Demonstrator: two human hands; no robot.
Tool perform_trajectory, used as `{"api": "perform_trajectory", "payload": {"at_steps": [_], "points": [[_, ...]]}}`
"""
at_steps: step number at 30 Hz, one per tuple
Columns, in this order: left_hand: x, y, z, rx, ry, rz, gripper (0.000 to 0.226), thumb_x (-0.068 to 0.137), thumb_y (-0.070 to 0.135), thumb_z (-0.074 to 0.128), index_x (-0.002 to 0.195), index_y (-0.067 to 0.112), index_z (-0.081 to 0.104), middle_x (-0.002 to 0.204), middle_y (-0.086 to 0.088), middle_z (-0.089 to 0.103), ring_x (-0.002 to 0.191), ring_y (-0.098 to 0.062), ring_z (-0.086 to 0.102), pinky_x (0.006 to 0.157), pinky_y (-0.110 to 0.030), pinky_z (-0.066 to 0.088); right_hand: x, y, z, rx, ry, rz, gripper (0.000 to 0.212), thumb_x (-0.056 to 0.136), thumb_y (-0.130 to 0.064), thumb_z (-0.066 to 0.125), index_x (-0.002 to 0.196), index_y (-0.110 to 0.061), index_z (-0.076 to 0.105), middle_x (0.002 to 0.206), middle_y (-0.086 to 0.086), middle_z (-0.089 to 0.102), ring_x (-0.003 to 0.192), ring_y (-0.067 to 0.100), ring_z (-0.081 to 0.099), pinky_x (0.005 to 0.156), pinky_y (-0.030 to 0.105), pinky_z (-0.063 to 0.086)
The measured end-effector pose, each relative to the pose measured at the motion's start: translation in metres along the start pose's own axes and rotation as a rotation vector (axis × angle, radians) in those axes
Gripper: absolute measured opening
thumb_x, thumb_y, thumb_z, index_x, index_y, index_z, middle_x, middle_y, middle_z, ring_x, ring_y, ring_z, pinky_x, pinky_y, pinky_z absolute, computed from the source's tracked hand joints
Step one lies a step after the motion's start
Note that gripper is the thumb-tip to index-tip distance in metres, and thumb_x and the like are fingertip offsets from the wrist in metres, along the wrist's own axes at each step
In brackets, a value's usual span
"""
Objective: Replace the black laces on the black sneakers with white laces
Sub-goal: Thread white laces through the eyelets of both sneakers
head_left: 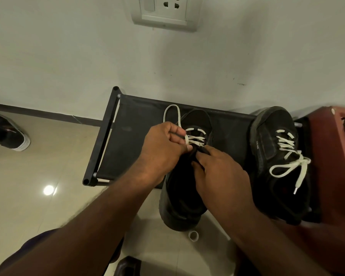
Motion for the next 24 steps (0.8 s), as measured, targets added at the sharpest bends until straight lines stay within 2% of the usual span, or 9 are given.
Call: {"api": "perform_trajectory", "payload": {"at_steps": [3, 8, 12, 15, 17, 21, 24], "points": [[0.000, -0.001, 0.000, 0.040, -0.027, -0.009, 0.023, 0.082, 0.007, 0.077, 0.099, 0.017, 0.066, 0.079, 0.000, 0.073, 0.073, -0.006, 0.070, 0.057, -0.008, 0.048, 0.001, 0.002, 0.002, 0.019, 0.056, 0.003, 0.027, 0.100, -0.030, 0.054, 0.119, -0.022, 0.071, 0.139, -0.001, 0.059, 0.120, 0.022, 0.058, 0.086, 0.033, 0.050], [0.000, 0.005, 0.002, 0.216, -0.018, 0.105, 0.020, 0.085, 0.010, 0.073, 0.101, 0.022, 0.068, 0.073, 0.007, 0.073, 0.072, 0.000, 0.068, 0.070, -0.015, 0.052, 0.009, 0.004, 0.003, 0.002, 0.113, 0.019, 0.010, 0.088, -0.022, 0.071, 0.093, -0.021, 0.079, 0.123, 0.002, 0.070, 0.104, 0.023, 0.066, 0.071, 0.030, 0.053], [-0.008, 0.017, 0.006, 0.286, -0.068, 0.203, 0.021, 0.090, 0.025, 0.069, 0.110, 0.027, 0.065, 0.078, 0.006, 0.071, 0.073, 0.000, 0.065, 0.065, -0.005, 0.048, 0.014, 0.006, 0.005, 0.080, 0.085, -0.008, 0.016, 0.094, -0.021, 0.062, 0.105, -0.015, 0.074, 0.121, -0.001, 0.067, 0.104, 0.020, 0.060, 0.074, 0.025, 0.041], [-0.015, 0.021, 0.014, 0.401, -0.224, 0.238, 0.036, 0.088, 0.024, 0.068, 0.123, 0.027, 0.060, 0.092, 0.008, 0.068, 0.082, -0.004, 0.063, 0.070, -0.008, 0.047, 0.018, 0.005, 0.005, 0.148, 0.054, -0.073, 0.018, 0.090, -0.017, 0.067, 0.106, -0.010, 0.070, 0.115, 0.006, 0.066, 0.102, 0.024, 0.059, 0.081, 0.024, 0.037], [-0.019, 0.022, 0.017, 0.513, -0.287, 0.269, 0.037, 0.087, 0.024, 0.067, 0.123, 0.026, 0.061, 0.105, 0.007, 0.063, 0.093, -0.006, 0.060, 0.080, -0.013, 0.046, 0.020, 0.005, 0.006, 0.146, 0.013, -0.105, 0.019, 0.091, -0.019, 0.064, 0.109, -0.013, 0.068, 0.116, 0.003, 0.063, 0.103, 0.019, 0.055, 0.083, 0.021, 0.035], [-0.020, 0.023, 0.018, 0.610, -0.215, 0.277, 0.033, 0.086, 0.027, 0.069, 0.119, 0.024, 0.064, 0.106, 0.009, 0.058, 0.093, -0.006, 0.055, 0.084, -0.020, 0.047, 0.018, 0.003, 0.000, 0.103, -0.019, -0.095, 0.026, 0.096, -0.025, 0.054, 0.120, -0.019, 0.062, 0.129, -0.005, 0.054, 0.112, 0.012, 0.047, 0.082, 0.019, 0.035], [-0.019, 0.020, 0.020, 0.704, -0.137, 0.293, 0.034, 0.087, 0.028, 0.069, 0.119, 0.024, 0.062, 0.100, 0.011, 0.047, 0.089, -0.006, 0.047, 0.081, -0.020, 0.040, 0.013, -0.003, -0.004, 0.012, -0.009, -0.085, 0.030, 0.098, -0.023, 0.050, 0.126, -0.020, 0.061, 0.141, -0.002, 0.050, 0.123, 0.018, 0.047, 0.086, 0.025, 0.039]]}}
Point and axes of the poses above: each hand's wrist, its own x-axis towards the middle knuckle, its own z-axis out of the palm, y = z × x, the point moved 8 cm from there along x, towards the middle knuckle
